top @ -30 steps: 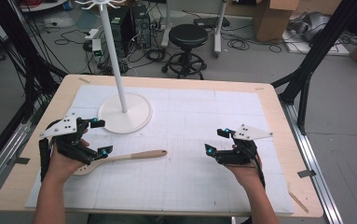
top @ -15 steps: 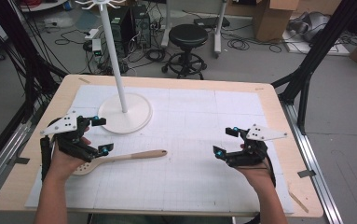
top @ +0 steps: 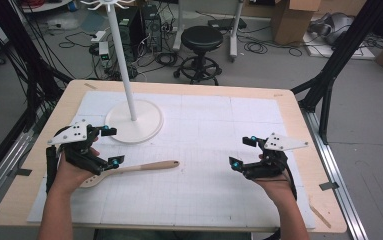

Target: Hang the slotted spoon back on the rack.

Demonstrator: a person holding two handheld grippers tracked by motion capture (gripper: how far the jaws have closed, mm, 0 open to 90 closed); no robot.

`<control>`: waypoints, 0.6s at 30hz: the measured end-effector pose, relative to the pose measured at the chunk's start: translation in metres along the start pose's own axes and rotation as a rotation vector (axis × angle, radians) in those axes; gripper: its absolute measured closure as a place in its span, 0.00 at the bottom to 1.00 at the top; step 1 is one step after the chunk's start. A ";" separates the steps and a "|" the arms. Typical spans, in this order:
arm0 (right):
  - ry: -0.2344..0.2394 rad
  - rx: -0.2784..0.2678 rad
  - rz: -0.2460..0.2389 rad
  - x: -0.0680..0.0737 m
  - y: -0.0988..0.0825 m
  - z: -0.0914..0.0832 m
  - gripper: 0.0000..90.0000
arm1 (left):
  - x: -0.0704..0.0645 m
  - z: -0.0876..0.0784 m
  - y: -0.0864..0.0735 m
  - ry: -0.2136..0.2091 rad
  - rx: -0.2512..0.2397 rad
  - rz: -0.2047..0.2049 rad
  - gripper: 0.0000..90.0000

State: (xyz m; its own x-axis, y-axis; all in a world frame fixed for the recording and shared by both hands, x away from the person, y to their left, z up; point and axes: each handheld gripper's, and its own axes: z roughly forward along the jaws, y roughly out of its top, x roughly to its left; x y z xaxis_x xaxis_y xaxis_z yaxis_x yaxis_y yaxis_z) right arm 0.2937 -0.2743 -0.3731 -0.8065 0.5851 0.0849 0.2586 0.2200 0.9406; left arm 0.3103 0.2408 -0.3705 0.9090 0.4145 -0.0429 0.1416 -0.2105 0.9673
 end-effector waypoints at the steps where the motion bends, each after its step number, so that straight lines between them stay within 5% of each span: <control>1: -0.003 0.000 -0.002 0.000 0.001 0.000 0.12 | 0.000 0.001 0.000 -0.005 0.003 0.001 0.03; 12: -0.009 0.010 -0.011 0.001 0.001 0.000 0.12 | -0.004 0.015 0.000 -0.007 0.095 0.002 0.03; 18: -0.001 0.011 -0.018 0.003 0.001 0.002 0.12 | -0.010 0.039 -0.004 -0.015 0.228 0.024 0.03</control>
State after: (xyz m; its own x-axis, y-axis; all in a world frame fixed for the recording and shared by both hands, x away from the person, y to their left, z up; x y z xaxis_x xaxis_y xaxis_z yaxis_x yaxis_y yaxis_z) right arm 0.2926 -0.2705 -0.3725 -0.8107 0.5815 0.0675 0.2499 0.2395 0.9382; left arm 0.3158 0.2029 -0.3839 0.9188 0.3940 -0.0255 0.2028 -0.4153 0.8868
